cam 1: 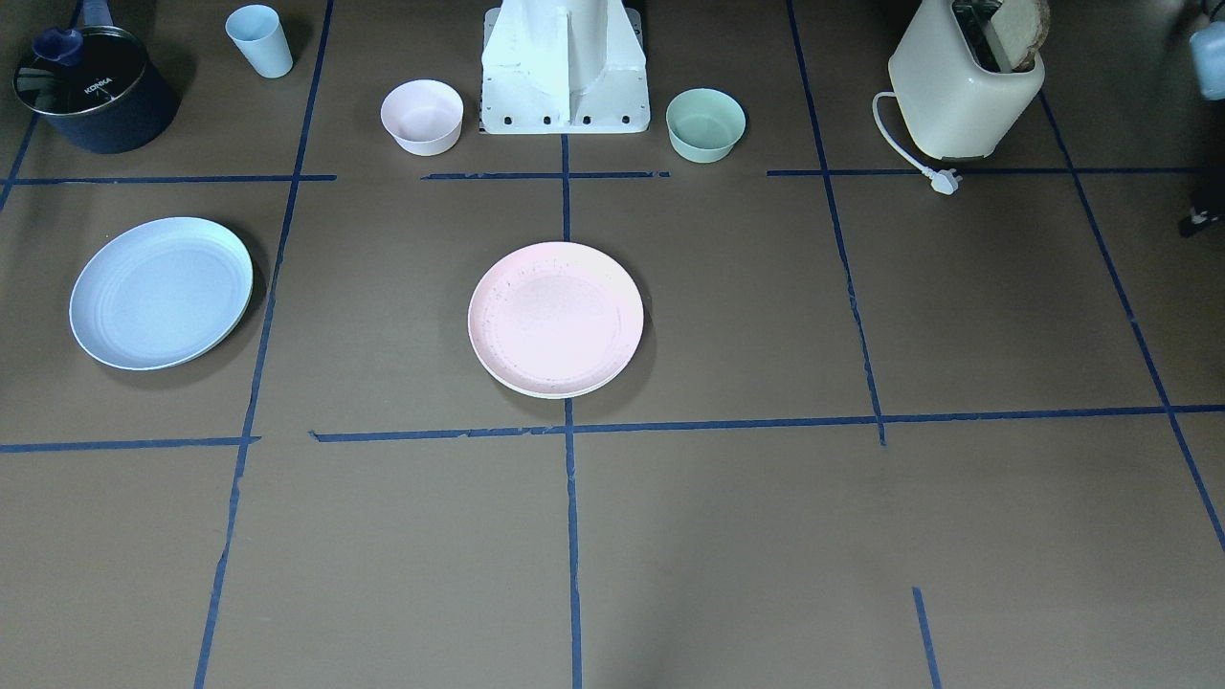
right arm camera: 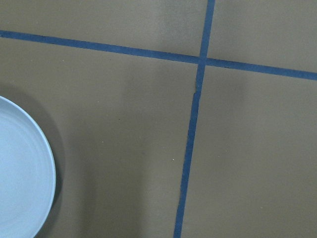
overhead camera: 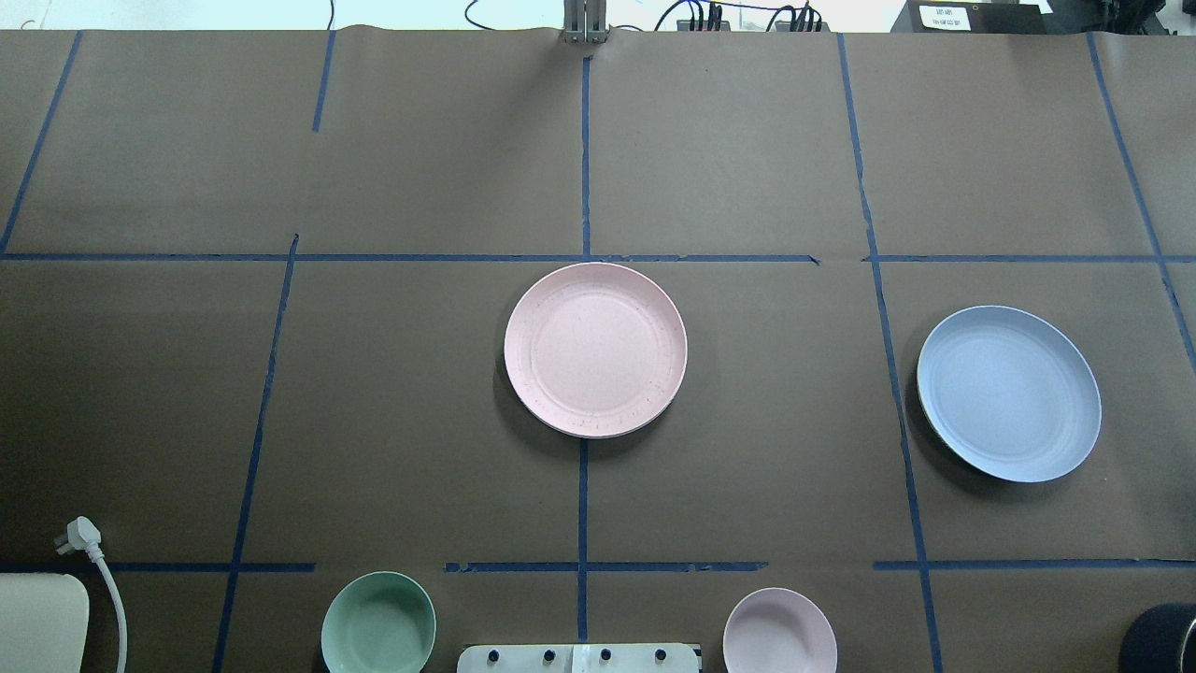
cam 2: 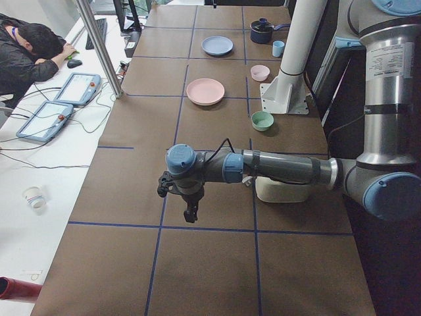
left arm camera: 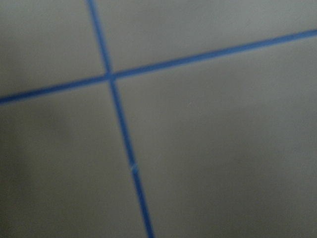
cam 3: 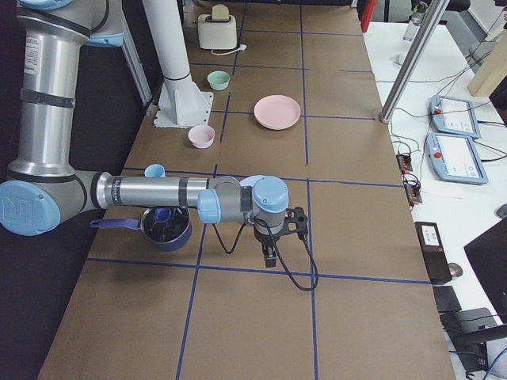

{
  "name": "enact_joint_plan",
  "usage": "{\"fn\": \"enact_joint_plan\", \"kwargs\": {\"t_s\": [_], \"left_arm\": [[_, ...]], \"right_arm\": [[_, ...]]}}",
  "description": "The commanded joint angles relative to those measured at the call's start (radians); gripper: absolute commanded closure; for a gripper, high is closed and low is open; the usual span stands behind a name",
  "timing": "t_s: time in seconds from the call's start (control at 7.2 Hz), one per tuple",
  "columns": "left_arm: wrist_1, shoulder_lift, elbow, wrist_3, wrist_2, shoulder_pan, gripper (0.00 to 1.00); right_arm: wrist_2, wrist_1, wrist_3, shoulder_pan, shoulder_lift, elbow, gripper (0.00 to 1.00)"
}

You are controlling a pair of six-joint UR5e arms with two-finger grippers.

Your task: Stack three plates with pink and blue

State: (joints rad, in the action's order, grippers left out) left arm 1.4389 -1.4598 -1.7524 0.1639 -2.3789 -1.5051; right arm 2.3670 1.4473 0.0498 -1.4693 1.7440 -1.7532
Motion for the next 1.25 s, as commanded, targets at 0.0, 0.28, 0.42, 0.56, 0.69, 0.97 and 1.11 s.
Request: {"fn": "enact_joint_plan", "kwargs": {"t_s": [0.0, 0.28, 0.42, 0.56, 0.69, 0.97, 1.11], "left_arm": [[0.031, 0.03, 0.005, 0.023, -0.017, -0.02, 0.0], [0.031, 0.03, 0.001, 0.023, -0.029, -0.02, 0.0], [0.031, 0.032, -0.002, 0.022, -0.031, -0.02, 0.0], [0.031, 0.032, -0.001, 0.022, -0.031, -0.02, 0.0], [0.031, 0.032, -0.002, 0.022, -0.031, -0.02, 0.0], [0.031, 0.032, -0.002, 0.022, -0.031, -0.02, 0.0], [0.031, 0.032, -0.004, 0.022, -0.031, -0.02, 0.0]], "right_arm": [[0.011, -0.325, 0.364, 0.128, 0.032, 0.049, 0.0], [-0.059, -0.683, 0.752, 0.302, 0.026, 0.138, 0.0], [-0.13, -0.706, 0.842, 0.405, 0.016, 0.132, 0.0], [-0.178, -0.706, 0.851, 0.467, 0.014, 0.118, 0.0], [-0.181, -0.706, 0.851, 0.492, 0.015, 0.118, 0.0], [-0.206, -0.706, 0.845, 0.52, 0.026, 0.123, 0.43], [-0.206, -0.706, 0.84, 0.52, 0.035, 0.123, 0.58]]}}
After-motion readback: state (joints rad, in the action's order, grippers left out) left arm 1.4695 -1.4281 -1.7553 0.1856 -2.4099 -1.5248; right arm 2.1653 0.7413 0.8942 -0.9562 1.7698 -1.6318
